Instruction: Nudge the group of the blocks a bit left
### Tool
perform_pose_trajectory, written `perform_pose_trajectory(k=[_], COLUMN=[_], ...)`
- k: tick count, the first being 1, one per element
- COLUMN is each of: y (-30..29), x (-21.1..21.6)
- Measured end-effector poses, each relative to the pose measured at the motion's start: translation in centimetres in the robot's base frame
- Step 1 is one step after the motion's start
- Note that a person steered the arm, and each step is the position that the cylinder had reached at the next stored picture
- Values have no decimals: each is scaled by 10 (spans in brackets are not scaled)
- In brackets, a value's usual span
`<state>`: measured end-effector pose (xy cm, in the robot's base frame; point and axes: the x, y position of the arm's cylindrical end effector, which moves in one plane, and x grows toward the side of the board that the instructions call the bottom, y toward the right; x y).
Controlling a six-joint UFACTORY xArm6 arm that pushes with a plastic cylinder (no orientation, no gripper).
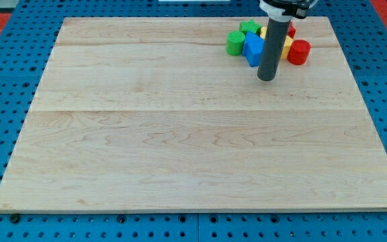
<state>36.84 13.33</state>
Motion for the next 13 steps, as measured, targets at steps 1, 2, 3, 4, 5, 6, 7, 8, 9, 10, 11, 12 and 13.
perform_pose_trajectory(k=[1,2,3,4,5,6,7,8,9,10,11,12,13], y=[17,58,139,210,208,186,203,189,142,117,104,96,92], x=[4,36,41,39,13,-28,-53,-72,-74,-77,-107,-123,-127])
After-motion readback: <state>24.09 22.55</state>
